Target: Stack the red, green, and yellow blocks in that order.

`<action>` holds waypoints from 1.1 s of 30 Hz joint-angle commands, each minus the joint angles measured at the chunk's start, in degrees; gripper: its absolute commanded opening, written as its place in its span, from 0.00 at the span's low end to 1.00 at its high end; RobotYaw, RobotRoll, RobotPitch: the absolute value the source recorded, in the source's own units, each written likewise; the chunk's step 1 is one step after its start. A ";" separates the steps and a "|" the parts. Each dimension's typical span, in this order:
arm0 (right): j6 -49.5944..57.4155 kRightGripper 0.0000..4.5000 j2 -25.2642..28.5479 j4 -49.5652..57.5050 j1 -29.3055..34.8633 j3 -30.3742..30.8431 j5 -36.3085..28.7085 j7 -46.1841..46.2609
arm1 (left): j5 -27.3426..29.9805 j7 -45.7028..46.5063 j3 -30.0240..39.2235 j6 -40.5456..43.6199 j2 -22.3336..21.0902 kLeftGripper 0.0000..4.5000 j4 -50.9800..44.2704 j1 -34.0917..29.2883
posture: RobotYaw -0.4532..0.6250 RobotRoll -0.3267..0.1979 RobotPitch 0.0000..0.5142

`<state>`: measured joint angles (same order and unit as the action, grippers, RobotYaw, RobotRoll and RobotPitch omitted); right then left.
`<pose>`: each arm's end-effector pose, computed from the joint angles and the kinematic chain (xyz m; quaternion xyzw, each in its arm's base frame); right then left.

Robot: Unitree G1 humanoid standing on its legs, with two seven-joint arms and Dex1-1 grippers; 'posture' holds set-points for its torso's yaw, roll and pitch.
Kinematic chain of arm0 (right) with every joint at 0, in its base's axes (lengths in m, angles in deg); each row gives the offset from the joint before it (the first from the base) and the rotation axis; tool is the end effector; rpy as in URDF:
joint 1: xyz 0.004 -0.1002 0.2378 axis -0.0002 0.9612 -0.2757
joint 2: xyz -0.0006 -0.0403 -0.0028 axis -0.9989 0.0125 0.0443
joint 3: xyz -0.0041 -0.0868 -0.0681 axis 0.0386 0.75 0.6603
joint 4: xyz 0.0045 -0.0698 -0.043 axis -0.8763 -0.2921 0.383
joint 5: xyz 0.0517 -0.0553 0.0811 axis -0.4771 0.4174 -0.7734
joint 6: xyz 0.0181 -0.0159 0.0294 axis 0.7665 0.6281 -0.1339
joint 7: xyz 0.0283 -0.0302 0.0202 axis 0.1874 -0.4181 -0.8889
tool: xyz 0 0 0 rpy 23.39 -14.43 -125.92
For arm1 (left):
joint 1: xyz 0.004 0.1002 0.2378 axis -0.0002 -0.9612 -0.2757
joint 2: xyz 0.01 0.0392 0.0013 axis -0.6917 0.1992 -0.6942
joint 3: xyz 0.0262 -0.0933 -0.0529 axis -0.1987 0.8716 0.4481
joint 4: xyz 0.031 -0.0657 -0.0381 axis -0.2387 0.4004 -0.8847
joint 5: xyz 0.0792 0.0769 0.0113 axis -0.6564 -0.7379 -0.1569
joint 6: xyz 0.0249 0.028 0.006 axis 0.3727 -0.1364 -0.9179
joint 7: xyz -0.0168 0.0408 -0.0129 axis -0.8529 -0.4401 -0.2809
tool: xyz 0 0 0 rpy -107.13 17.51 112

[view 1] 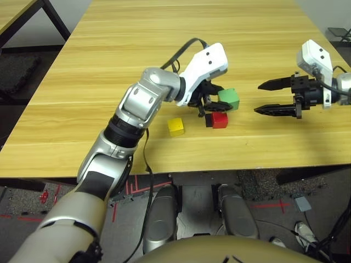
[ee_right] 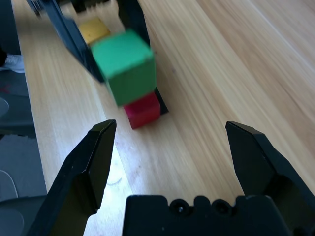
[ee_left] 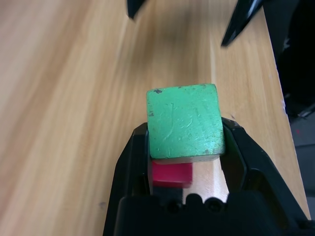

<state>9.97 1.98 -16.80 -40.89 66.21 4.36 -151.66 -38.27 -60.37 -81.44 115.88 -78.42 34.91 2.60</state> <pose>0.2949 -0.2703 0.2357 -0.1815 0.1591 0.5541 0.7967 0.3108 0.0934 0.2051 0.2003 0.1479 -0.6108 0.7517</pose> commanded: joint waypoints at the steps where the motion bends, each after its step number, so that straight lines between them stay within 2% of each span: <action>1: 1.65 1.00 -0.03 2.50 1.36 -0.87 -1.58 1.04 | -0.29 -0.54 -2.21 -2.30 -0.22 0.46 1.85 -1.13 | 0.61 0.46 0.23; 18: 5.18 1.00 0.96 7.34 3.78 -2.40 -4.63 4.34 | -2.43 -2.17 -3.07 -12.42 1.01 0.46 11.76 0.64 | 0.57 0.47 0.23; 32: 5.62 1.00 0.92 6.69 2.95 -2.01 -4.75 5.26 | -3.75 -2.69 -3.34 -14.54 0.92 0.46 13.10 -0.35 | 0.58 0.46 0.25; 33: 5.55 1.00 0.88 6.53 2.83 -1.95 -4.69 5.24 | -3.99 -2.63 -3.40 -14.98 0.90 0.53 13.33 -0.39 | 0.58 0.46 0.25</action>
<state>15.38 2.47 -10.18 -37.72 64.24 -0.03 -146.48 -41.46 -62.77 -83.87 101.84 -77.64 47.59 2.71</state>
